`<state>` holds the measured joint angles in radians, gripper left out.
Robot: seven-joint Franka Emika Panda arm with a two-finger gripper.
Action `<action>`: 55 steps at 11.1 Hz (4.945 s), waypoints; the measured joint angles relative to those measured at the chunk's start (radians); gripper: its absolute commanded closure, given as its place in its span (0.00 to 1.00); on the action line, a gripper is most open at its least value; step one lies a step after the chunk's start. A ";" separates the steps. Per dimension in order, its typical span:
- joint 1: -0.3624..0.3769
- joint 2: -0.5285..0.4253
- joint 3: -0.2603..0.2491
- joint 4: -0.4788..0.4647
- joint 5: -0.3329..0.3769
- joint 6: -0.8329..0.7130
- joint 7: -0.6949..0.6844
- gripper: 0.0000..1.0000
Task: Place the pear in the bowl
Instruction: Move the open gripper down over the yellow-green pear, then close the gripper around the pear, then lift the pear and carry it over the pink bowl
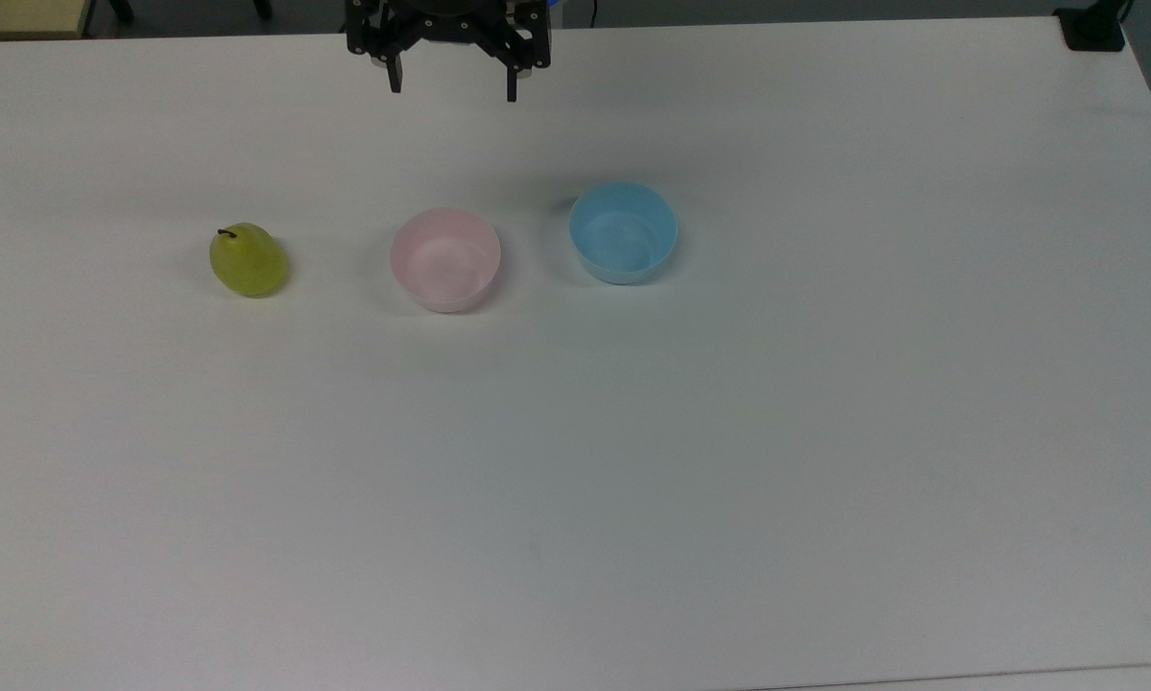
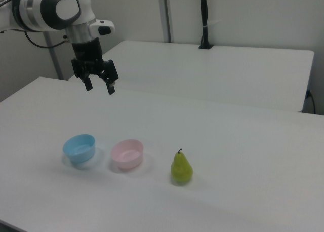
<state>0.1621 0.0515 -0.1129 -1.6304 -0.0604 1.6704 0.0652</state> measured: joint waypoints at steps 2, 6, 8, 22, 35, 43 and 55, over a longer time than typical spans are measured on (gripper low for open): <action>-0.001 0.000 -0.005 0.000 -0.001 0.000 0.000 0.00; -0.005 0.000 -0.009 0.000 -0.001 -0.001 -0.001 0.00; -0.005 0.000 -0.009 0.000 -0.001 -0.001 -0.001 0.00; -0.304 0.039 -0.027 -0.098 -0.005 0.109 -0.284 0.00; -0.363 0.316 -0.026 -0.181 -0.064 0.499 -0.430 0.48; -0.364 0.228 -0.026 -0.162 -0.081 0.429 -0.433 0.54; -0.030 0.086 -0.003 -0.238 -0.076 0.287 -0.072 0.54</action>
<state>0.1326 0.1374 -0.1162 -1.8683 -0.1367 1.9578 -0.0071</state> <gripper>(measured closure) 0.335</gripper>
